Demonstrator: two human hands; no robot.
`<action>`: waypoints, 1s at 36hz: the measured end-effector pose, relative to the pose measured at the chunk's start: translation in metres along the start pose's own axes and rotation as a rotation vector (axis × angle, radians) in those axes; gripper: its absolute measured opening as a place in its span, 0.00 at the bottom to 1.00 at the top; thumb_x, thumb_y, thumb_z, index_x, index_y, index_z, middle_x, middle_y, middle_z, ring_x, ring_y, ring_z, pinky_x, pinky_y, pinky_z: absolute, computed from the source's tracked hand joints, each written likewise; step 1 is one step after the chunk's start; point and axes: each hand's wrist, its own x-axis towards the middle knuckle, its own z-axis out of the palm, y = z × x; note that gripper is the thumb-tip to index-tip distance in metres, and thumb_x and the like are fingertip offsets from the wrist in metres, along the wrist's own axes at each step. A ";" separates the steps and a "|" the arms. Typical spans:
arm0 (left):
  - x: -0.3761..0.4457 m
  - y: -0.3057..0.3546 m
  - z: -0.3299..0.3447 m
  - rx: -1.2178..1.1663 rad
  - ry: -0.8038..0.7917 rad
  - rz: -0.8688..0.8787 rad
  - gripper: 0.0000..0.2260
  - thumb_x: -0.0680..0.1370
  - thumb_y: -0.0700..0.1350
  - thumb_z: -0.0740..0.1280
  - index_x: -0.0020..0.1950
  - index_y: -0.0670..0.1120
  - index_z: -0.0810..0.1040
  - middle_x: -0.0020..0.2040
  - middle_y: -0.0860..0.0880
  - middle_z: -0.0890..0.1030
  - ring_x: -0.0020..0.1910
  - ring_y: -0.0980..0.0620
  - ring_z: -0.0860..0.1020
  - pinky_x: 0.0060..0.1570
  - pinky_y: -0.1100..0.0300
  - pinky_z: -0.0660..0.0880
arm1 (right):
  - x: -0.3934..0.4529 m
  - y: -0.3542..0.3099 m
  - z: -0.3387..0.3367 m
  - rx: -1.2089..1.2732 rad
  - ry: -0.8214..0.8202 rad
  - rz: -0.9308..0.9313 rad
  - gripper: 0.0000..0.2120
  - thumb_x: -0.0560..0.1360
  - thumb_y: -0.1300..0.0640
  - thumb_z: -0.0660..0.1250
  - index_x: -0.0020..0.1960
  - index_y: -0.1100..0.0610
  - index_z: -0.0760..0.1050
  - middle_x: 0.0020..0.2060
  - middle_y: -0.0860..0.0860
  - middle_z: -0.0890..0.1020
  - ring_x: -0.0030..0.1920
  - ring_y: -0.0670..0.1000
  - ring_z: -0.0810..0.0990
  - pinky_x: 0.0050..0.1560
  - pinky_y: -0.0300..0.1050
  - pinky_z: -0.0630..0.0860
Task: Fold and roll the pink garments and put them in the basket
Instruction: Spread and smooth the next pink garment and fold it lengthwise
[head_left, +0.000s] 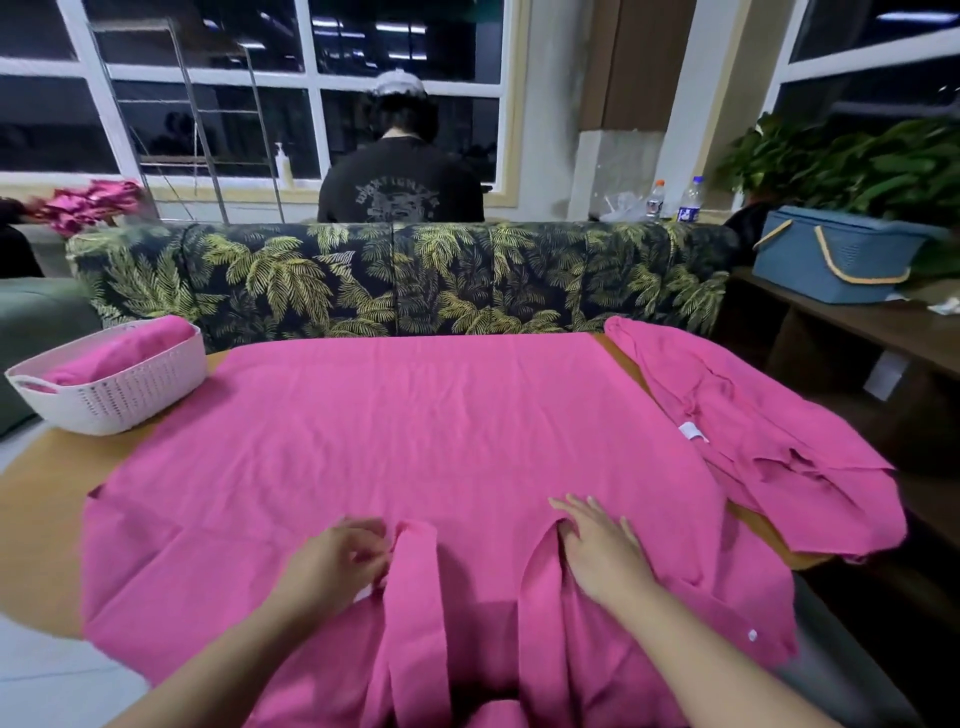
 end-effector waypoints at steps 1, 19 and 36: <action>0.000 0.004 0.000 -0.108 0.056 0.035 0.09 0.75 0.55 0.66 0.40 0.53 0.80 0.50 0.56 0.83 0.49 0.63 0.78 0.49 0.65 0.72 | -0.001 -0.003 -0.003 0.084 0.046 0.011 0.21 0.83 0.55 0.51 0.75 0.44 0.60 0.76 0.43 0.58 0.77 0.46 0.50 0.75 0.53 0.46; 0.140 0.099 -0.142 -0.493 0.556 0.073 0.06 0.82 0.42 0.60 0.46 0.41 0.70 0.37 0.44 0.74 0.29 0.48 0.74 0.24 0.55 0.77 | 0.133 -0.087 -0.094 0.658 0.454 -0.085 0.23 0.81 0.44 0.48 0.73 0.46 0.64 0.73 0.50 0.68 0.74 0.56 0.63 0.72 0.62 0.60; 0.319 -0.025 -0.165 -0.069 0.725 -0.020 0.10 0.77 0.37 0.52 0.42 0.39 0.72 0.39 0.40 0.73 0.53 0.33 0.70 0.63 0.38 0.65 | 0.327 -0.041 -0.119 0.390 0.580 0.259 0.23 0.82 0.59 0.53 0.77 0.53 0.58 0.77 0.53 0.55 0.77 0.54 0.54 0.73 0.58 0.58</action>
